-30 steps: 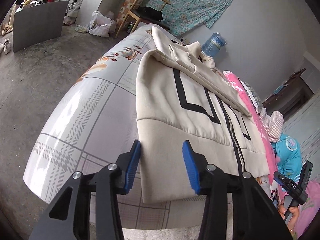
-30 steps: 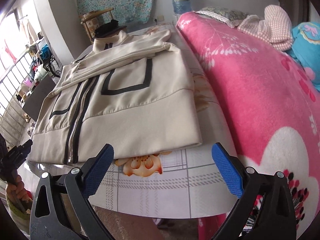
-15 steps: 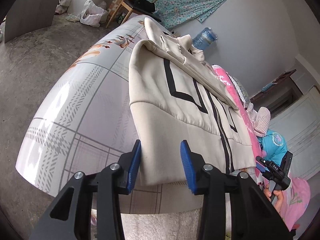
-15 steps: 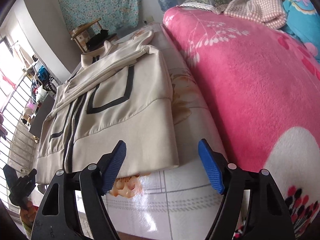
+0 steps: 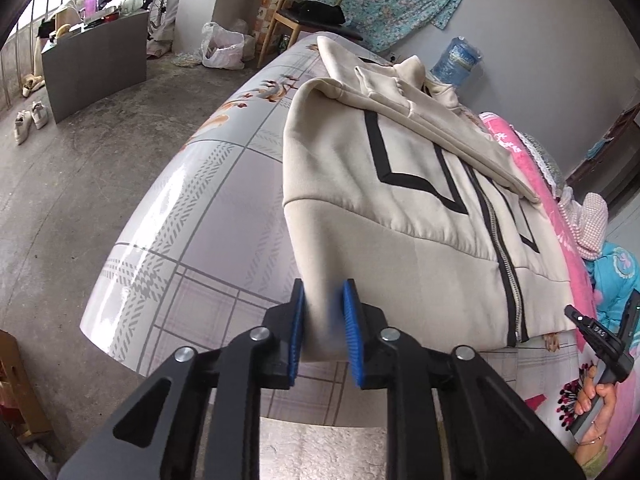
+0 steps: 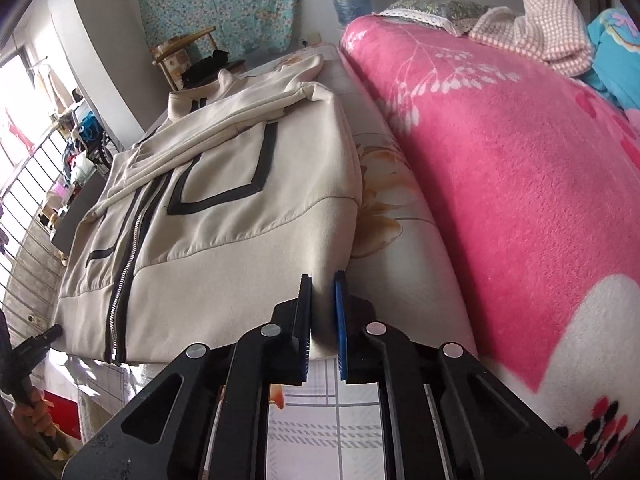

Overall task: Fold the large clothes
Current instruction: 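Grasp the jacket hem with the left tool while the right tool grasps the hem too, then lift the gripped hem with both tools and fold it over toward the collar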

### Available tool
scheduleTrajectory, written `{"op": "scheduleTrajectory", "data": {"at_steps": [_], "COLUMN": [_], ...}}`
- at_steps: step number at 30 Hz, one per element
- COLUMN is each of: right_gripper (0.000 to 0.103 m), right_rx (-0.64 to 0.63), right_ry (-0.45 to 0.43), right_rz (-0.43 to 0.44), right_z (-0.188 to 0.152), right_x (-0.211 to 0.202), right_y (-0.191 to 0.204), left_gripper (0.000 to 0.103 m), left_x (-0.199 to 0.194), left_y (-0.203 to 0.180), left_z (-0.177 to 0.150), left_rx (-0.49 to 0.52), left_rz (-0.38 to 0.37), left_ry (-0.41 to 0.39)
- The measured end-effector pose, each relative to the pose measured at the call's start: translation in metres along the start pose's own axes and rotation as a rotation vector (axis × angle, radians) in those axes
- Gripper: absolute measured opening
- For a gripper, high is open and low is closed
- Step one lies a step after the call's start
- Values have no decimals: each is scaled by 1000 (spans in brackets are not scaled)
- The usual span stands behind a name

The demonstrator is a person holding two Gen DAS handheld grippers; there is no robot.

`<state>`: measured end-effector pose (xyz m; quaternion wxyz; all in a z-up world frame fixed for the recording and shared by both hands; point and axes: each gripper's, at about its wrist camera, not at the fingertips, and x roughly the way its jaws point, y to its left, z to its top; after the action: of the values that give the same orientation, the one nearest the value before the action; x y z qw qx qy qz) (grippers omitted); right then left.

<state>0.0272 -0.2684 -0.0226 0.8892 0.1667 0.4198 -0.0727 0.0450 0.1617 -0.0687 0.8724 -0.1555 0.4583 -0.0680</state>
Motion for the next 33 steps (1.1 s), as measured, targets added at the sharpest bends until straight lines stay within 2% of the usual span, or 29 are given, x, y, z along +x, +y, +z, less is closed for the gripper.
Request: {"op": "scheduleTrajectory", "data": {"at_steps": [3,9,13,16,21,24,25,29,33], "right_gripper": [6,2,2,2,4,12,20,38,50], "right_rx": [6,-26,-31,-6,43,72,82,81,64], "right_ry": [-22,-89,-95,-51,82,100,106,137,171], "right_rz": [46,143,163,178,161,158,173,218,251], "right_z": [5,12,-1,-21,-51,-50,-48,-48,-52], "right_x": [-12,-57,-85,-88,-51,-45,-45,-45,-44], "right_y": [0,6,1,-7,-12,-17,-19,-21,-15], "left_gripper": [6,5,5,5,5,6,8,9,14], "left_x": [-3,-54,-83,-82,-50,-38,-36,-37,-33], "left_y": [-3,-22,-23,-18,-5,0,3,13,24], "left_z": [3,17,15,3,-20,-22,-22,-23,-30], "left_rx": [25,125,157,162,116,92,80,27,-38], "left_rz": [43,76,77,99,116,108,100,31,-36], "left_ry": [3,-93,-90,-44,36,61,69,93,129]}}
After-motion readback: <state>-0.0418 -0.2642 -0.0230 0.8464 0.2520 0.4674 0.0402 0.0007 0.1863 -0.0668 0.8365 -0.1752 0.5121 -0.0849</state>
